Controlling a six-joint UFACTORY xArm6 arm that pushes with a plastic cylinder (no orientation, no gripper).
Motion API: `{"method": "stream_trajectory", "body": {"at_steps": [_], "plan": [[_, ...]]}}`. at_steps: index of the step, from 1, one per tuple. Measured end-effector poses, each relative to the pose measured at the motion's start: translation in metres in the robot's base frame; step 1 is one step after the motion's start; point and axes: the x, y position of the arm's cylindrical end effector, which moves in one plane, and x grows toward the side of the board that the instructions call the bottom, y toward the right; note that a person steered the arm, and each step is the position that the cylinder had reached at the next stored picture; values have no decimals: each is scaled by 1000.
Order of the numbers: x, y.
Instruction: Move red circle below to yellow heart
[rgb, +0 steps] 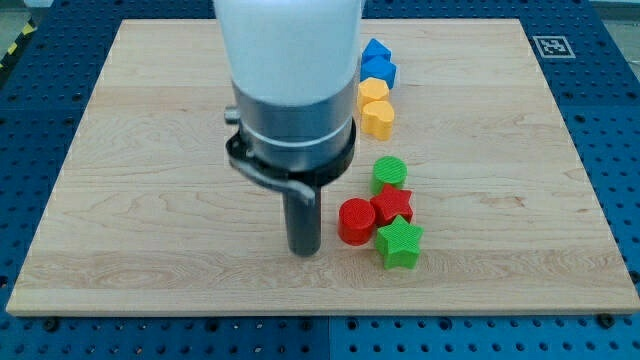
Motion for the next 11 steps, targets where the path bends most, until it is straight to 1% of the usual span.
{"method": "stream_trajectory", "body": {"at_steps": [1,2,4,6,7,8,9,11], "plan": [[-29,-13],[-25,-21],[25,1],[26,48],[16,52],[1,42],[-24,36],[-77,-4]]}}
